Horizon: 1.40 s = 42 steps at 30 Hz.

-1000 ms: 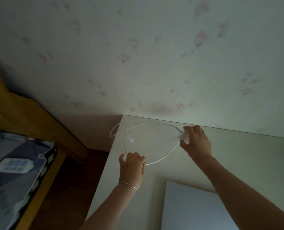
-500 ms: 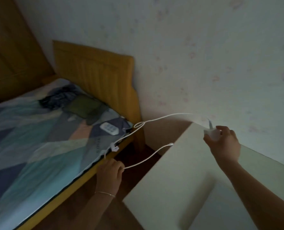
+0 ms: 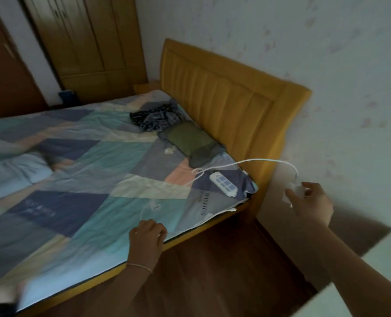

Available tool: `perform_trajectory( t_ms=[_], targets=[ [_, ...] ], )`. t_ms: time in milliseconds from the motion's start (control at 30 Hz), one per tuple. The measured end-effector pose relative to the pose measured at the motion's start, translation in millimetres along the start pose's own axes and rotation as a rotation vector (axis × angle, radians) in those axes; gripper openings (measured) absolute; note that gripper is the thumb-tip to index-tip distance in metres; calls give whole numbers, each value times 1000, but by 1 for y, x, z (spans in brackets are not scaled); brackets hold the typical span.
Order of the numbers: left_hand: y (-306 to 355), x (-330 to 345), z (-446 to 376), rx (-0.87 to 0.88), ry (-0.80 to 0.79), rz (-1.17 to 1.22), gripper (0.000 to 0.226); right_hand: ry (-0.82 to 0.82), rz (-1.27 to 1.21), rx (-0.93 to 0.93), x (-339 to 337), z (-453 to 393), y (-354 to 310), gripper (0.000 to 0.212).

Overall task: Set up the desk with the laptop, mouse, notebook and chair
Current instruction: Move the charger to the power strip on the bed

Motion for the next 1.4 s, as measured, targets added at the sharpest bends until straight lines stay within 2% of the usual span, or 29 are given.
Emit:
perform_trajectory(
  t_ms=[233, 400, 533, 700, 900, 1000, 1033, 1133, 1200, 1300, 1400],
  targets=[
    [-55, 22, -97, 53, -80, 15, 13, -47, 43, 84, 93, -29, -47, 51],
    [-77, 59, -165, 103, -119, 46, 13, -81, 51, 126, 146, -81, -49, 50],
    [-92, 103, -218, 120, -167, 17, 14, -161, 21, 173, 202, -136, -29, 50],
    [-110, 161, -290, 138, -264, -8, 2, -253, -72, 383, 271, -190, 15, 45],
    [-111, 220, -359, 217, -413, -51, 6, -325, -196, 554, 324, -220, 53, 44],
    [-116, 252, -380, 292, -541, -177, 19, -344, -272, 654, 345, -229, 75, 47],
    [-119, 264, -386, 313, -575, -244, 24, -354, -283, 685, 352, -231, 82, 45],
    [-133, 300, -399, 289, -655, -410, 38, -355, -267, 734, 367, -231, 96, 18],
    [-132, 328, -409, 256, -694, -453, 38, -341, -266, 753, 374, -231, 104, 15],
    [-105, 379, -414, 281, -685, -329, 34, -345, -262, 735, 396, -238, 120, 20],
    [-50, 412, -406, 438, -658, -132, 36, -336, -263, 724, 404, -240, 127, 21]
  ],
)
Point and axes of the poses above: each hand's wrist, its own z-axis away from the middle knuckle, its own x-axis out of the palm, y = z × x, the point moved 5 cm from there along -z, towards the middle knuckle, and after that the axes turned 3 degrees about -y, right-handed, at the moved point
